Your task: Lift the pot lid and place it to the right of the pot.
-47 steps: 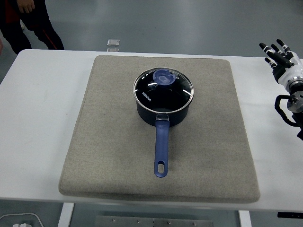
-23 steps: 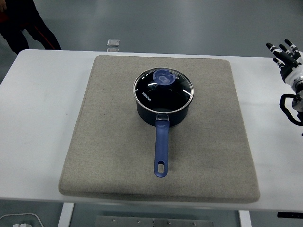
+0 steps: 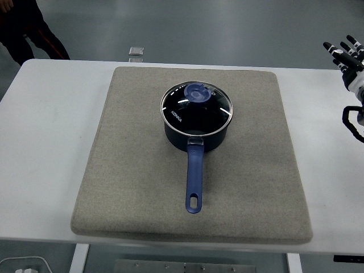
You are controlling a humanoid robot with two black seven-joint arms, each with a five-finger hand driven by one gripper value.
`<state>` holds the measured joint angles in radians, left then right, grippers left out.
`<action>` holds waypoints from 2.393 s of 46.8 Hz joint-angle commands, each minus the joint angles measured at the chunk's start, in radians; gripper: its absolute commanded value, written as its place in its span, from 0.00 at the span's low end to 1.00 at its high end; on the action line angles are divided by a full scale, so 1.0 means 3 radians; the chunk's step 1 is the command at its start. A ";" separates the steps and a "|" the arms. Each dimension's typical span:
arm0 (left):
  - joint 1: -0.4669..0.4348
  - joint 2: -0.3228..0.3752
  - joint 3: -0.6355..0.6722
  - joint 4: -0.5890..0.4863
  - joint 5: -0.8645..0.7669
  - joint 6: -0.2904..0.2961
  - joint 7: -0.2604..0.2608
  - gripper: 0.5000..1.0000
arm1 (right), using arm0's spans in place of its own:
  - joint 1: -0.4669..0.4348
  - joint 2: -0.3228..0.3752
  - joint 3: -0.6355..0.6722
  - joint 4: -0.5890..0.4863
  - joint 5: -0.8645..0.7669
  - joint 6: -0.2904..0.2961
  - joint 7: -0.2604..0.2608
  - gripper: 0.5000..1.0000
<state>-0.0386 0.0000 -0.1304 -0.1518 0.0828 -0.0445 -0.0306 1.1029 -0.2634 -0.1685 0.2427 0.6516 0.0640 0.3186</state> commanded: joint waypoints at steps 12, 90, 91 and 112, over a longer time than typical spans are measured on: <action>0.0001 0.0000 0.0000 0.0000 0.0000 0.0000 0.0000 1.00 | 0.0245 -0.0104 -0.0016 -0.0027 -0.0408 0.0232 -0.0029 0.89; 0.0001 0.0000 0.0000 0.0000 0.0000 0.0000 0.0000 1.00 | 0.1662 -0.0518 -0.0047 0.0065 -0.4114 0.1823 0.0974 0.89; 0.0001 0.0000 0.0000 0.0000 0.0000 0.0000 0.0000 1.00 | 0.1667 -0.0518 -0.0047 0.0070 -0.4211 0.1823 0.0974 0.89; 0.0001 0.0000 0.0000 0.0000 0.0000 0.0000 0.0000 1.00 | 0.2112 -0.0467 -0.0047 0.0504 -0.5143 0.1823 0.0974 0.89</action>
<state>-0.0383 0.0000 -0.1304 -0.1518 0.0828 -0.0444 -0.0307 1.7150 -0.4023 -0.1821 0.3500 -0.8764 0.6109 0.6109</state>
